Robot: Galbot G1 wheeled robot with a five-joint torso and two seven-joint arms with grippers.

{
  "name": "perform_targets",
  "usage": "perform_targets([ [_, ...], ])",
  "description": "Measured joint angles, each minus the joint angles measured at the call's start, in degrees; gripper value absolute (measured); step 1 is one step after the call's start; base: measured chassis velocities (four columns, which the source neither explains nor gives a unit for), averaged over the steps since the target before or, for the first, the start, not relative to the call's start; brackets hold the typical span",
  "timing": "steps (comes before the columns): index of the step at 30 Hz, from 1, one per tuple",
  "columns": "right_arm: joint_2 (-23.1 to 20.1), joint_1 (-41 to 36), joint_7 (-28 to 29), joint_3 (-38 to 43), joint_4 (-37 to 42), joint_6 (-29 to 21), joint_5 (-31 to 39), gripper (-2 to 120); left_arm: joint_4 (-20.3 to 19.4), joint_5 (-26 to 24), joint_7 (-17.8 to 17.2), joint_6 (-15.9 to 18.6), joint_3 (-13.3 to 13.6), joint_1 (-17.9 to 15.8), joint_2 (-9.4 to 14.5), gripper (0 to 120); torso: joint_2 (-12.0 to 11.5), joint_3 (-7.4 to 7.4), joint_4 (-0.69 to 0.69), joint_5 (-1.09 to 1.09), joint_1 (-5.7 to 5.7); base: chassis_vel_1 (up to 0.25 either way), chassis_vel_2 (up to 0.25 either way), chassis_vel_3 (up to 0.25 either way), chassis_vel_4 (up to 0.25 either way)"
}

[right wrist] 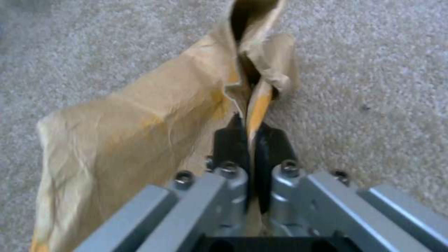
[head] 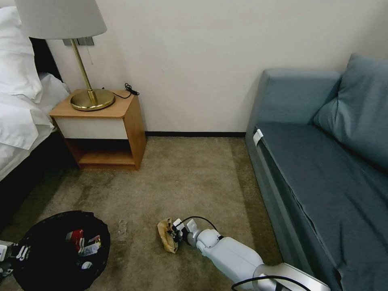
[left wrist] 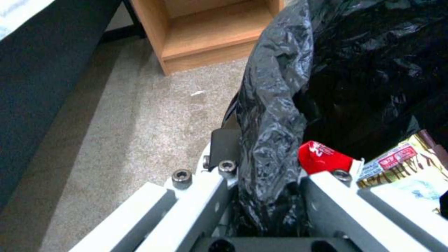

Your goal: Pick up the trash bin, then pick up the garbage on the floor and place it into the trash bin.

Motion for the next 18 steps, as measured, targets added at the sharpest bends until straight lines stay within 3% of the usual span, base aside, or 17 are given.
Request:
perform_targets([
  [18, -0.5, 1.4, -0.6, 1.8, 0.6, 1.1, 0.1, 0, -0.2, -0.2, 0.3, -0.2, -0.5, 0.2, 0.3, 1, 0.0, 0.0, 0.0, 0.0, 0.0, 0.0, 0.0, 0.0, 0.0],
])
